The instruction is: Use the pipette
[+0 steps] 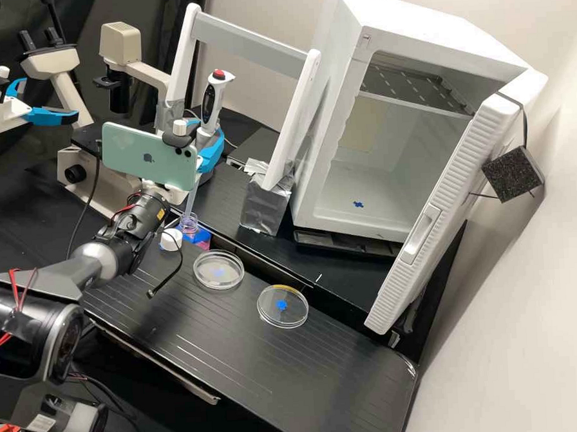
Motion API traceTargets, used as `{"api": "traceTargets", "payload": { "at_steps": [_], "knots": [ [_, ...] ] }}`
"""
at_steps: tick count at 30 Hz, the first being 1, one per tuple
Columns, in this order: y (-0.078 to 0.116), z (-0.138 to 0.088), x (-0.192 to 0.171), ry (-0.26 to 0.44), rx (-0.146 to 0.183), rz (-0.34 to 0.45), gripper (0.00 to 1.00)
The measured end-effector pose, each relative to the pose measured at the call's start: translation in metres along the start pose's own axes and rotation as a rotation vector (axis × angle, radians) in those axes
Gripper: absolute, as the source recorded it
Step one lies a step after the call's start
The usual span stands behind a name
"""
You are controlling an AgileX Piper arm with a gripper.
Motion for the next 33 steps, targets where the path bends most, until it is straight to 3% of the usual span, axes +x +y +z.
{"api": "traceTargets", "payload": {
  "at_steps": [14, 17, 26, 33],
  "knots": [
    [-0.02, 0.006, -0.031, 0.062, 0.0, 0.066, 0.0],
    [-0.022, 0.006, -0.032, 0.062, -0.012, 0.079, 0.0],
    [-0.034, 0.018, -0.026, -0.002, -0.066, 0.053, 0.0],
    [-0.037, 0.024, -0.024, -0.028, -0.071, 0.049, 0.0]
  ]
}}
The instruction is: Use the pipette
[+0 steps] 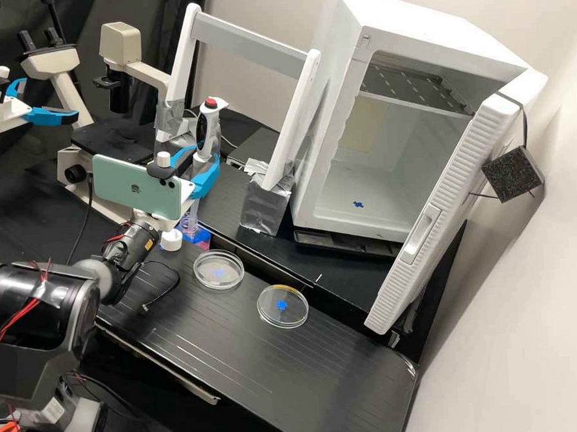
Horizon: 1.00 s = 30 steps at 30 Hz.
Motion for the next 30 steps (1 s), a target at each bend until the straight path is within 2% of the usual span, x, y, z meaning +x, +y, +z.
{"api": "traceTargets", "payload": {
  "at_steps": [7, 18, 22, 30],
  "knots": [
    [-0.007, 0.004, 0.002, -0.016, -0.009, -0.025, 0.0],
    [-0.007, 0.004, 0.002, -0.017, -0.009, -0.025, 0.0],
    [-0.002, 0.001, 0.0, -0.005, -0.001, -0.01, 0.0],
    [0.027, -0.019, 0.002, 0.061, 0.038, 0.086, 0.0]
  ]
}}
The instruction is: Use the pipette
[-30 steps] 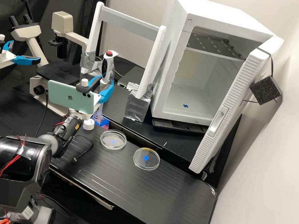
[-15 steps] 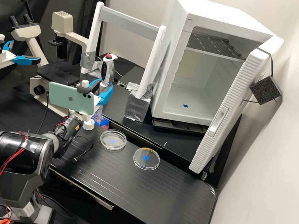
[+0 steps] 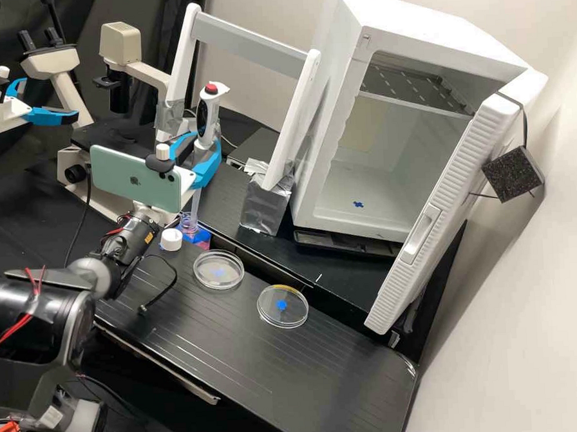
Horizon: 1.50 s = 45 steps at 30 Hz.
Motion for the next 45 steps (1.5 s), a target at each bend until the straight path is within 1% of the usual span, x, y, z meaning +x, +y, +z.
{"api": "traceTargets", "payload": {
  "at_steps": [5, 7, 11, 12, 13, 14, 15, 16, 18, 20, 21, 22, 24, 26, 27, 30, 39, 41, 45],
  "knots": [
    [0.017, -0.012, -0.002, 0.031, 0.023, 0.032, 0.0],
    [0.022, -0.013, -0.003, 0.042, 0.018, 0.036, 0.0],
    [0.03, -0.015, -0.006, 0.064, 0.034, 0.024, 0.0],
    [0.033, -0.015, -0.007, 0.067, 0.038, 0.022, 0.0],
    [0.036, -0.014, -0.011, 0.086, 0.033, 0.018, 0.0],
    [0.039, -0.013, -0.012, 0.09, 0.029, 0.022, 0.0],
    [0.043, -0.011, -0.017, 0.106, 0.031, 0.022, 0.0],
    [0.046, -0.009, -0.019, 0.112, 0.04, 0.025, 0.0],
    [0.055, -0.002, -0.027, 0.119, 0.037, 0.036, 0.0],
    [0.064, 0.005, -0.037, 0.116, 0.055, 0.057, 0.0],
    [0.067, 0.01, -0.042, 0.111, 0.082, 0.065, 0.0],
    [0.073, 0.015, -0.047, 0.105, 0.099, 0.083, 0.0],
    [0.086, 0.026, -0.06, 0.083, 0.116, 0.146, 0.0],
    [0.092, 0.031, -0.069, 0.072, 0.151, 0.192, 0.0],
    [0.095, 0.033, -0.074, 0.061, 0.154, 0.219, 0.0],
    [0.097, 0.039, -0.084, 0.032, 0.149, 0.265, 0.0],
    [0.092, 0.051, -0.103, -0.057, 0.12, 0.307, 0.0],
    [0.091, 0.054, -0.105, -0.074, 0.118, 0.313, 0.0],
    [0.089, 0.056, -0.108, -0.09, 0.128, 0.314, 0.0]
  ]
}}
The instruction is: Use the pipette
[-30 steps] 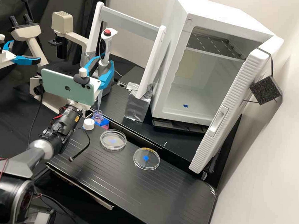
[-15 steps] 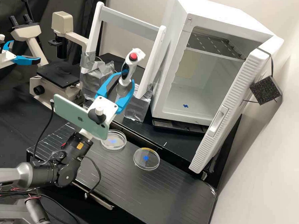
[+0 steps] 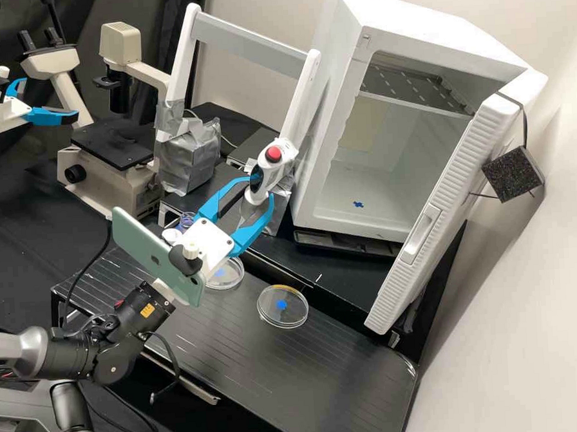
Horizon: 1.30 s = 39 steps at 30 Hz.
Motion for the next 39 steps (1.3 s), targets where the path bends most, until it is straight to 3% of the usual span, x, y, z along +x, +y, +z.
{"api": "traceTargets", "payload": {
  "at_steps": [21, 26, 32, 37, 39],
  "knots": [
    [-0.002, 0.0, -0.007, -0.002, 0.007, -0.001, 0.0],
    [-0.005, -0.006, -0.002, 0.036, 0.019, -0.032, 0.0],
    [-0.007, -0.025, 0.023, 0.143, 0.019, -0.121, 0.0],
    [-0.017, -0.052, 0.052, 0.26, 0.02, -0.265, 0.0],
    [-0.023, -0.064, 0.064, 0.287, 0.001, -0.34, 0.0]
  ]
}}
